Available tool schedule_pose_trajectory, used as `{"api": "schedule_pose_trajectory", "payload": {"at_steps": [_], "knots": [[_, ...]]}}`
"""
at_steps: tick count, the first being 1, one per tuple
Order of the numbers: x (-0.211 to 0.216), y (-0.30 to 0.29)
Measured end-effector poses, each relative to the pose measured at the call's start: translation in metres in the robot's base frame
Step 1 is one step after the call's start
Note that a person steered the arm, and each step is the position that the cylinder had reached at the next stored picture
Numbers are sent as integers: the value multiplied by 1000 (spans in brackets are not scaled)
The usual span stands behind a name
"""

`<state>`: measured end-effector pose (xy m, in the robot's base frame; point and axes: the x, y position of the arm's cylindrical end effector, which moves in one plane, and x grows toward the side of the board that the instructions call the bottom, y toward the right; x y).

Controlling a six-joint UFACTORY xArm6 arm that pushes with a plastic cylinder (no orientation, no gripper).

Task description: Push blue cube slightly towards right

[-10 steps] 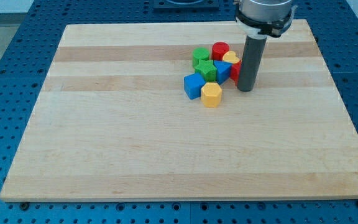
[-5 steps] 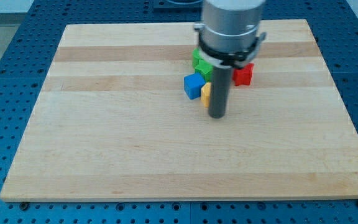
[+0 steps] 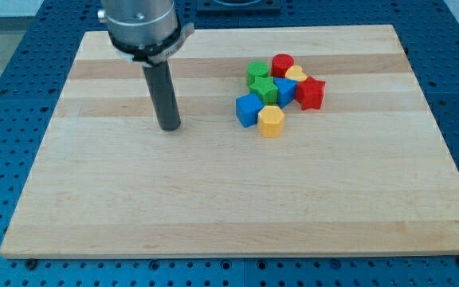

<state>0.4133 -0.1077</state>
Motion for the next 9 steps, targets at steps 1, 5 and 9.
{"api": "schedule_pose_trajectory", "payload": {"at_steps": [1,5,9], "knots": [[-25,16],[-25,92],[20,88]]}}
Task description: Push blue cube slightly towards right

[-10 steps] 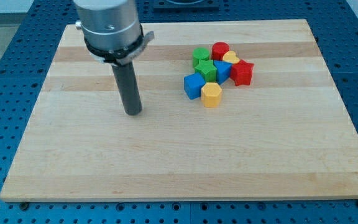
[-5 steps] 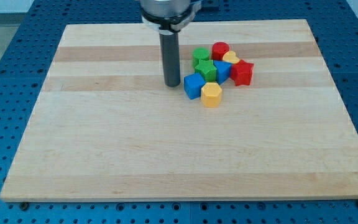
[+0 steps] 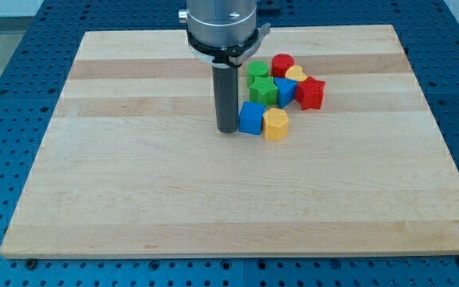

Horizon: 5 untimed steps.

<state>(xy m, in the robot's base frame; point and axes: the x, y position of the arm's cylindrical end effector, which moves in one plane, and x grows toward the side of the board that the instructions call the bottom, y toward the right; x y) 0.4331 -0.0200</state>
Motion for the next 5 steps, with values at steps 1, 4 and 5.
{"api": "schedule_pose_trajectory", "payload": {"at_steps": [1,4,5], "knots": [[0,0],[-8,38],[-6,38]]}}
